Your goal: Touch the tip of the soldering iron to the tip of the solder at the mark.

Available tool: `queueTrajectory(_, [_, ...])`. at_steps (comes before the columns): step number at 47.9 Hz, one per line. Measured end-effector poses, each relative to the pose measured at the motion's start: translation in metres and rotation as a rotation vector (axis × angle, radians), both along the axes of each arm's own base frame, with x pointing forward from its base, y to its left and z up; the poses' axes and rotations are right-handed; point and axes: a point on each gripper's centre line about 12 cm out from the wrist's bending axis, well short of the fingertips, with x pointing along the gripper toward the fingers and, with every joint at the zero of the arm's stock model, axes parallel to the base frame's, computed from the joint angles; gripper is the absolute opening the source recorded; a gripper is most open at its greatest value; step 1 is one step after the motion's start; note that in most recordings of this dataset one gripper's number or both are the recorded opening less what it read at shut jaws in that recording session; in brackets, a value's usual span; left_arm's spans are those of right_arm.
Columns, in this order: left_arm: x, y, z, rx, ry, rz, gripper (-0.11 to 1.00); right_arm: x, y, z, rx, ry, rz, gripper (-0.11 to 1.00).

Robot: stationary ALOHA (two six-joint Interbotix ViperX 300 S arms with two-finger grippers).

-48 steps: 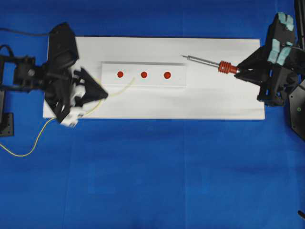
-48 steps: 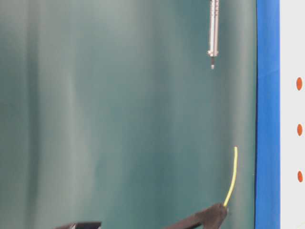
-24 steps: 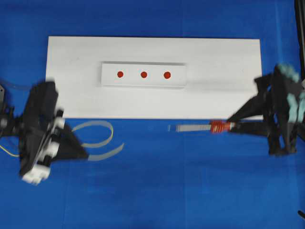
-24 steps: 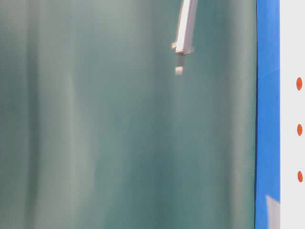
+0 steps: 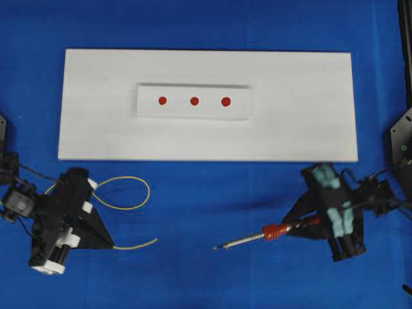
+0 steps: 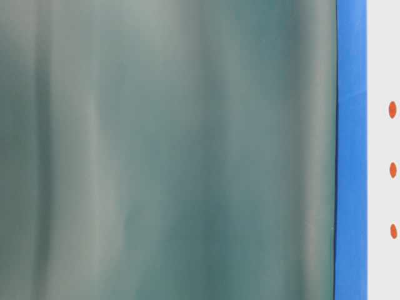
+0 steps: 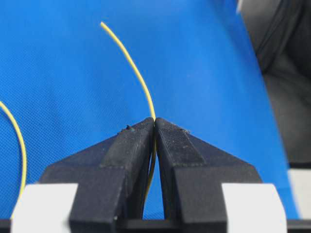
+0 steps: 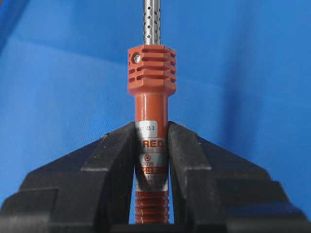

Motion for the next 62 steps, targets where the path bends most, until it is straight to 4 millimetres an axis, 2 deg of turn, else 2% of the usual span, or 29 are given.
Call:
queueTrajectory(7, [0.005,-0.003,-0.016,0.060,0.021,-0.027,0.03,0.005,0.007,-0.022,-0.010,0.045,-0.002,0.07])
queueTrajectory(14, [0.005,-0.003,-0.027,0.111,0.040,-0.051,0.03,0.007,0.010,-0.035,-0.023,0.078,-0.001,0.07])
queueTrajectory(29, [0.000,-0.001,-0.035,0.150,0.114,-0.055,0.03,0.008,0.010,-0.035,-0.025,0.085,-0.002,0.07])
queueTrajectory(32, [-0.001,0.000,-0.037,0.155,0.140,-0.049,0.04,0.010,0.011,-0.035,-0.026,0.090,-0.002,0.14])
queueTrajectory(36, [-0.001,0.000,-0.039,0.157,0.178,-0.038,0.05,0.012,0.012,-0.035,-0.026,0.093,-0.001,0.36])
queueTrajectory(38, [-0.002,0.001,-0.040,0.155,0.195,-0.031,0.10,0.013,0.013,-0.034,-0.026,0.092,-0.001,0.48])
queueTrajectory(40, [-0.002,0.000,-0.039,0.151,0.204,-0.027,0.19,0.015,0.013,-0.034,-0.025,0.090,-0.002,0.61])
queueTrajectory(44, [-0.001,0.000,-0.040,0.147,0.213,-0.019,0.44,0.017,0.014,-0.032,-0.022,0.085,-0.005,0.85])
queueTrajectory(46, [-0.001,0.000,-0.039,0.147,0.213,-0.021,0.59,0.019,0.013,-0.031,-0.020,0.082,-0.008,0.91])
queueTrajectory(51, [-0.001,-0.001,-0.038,0.151,0.211,-0.025,0.85,0.019,0.012,-0.029,-0.022,0.083,-0.010,0.88])
queueTrajectory(56, [-0.002,-0.001,-0.032,0.149,0.202,-0.028,0.82,0.019,0.010,-0.018,-0.024,0.079,-0.009,0.86])
queueTrajectory(62, [-0.005,0.001,-0.011,0.140,0.168,-0.034,0.82,0.019,0.006,0.007,-0.022,0.054,-0.006,0.86])
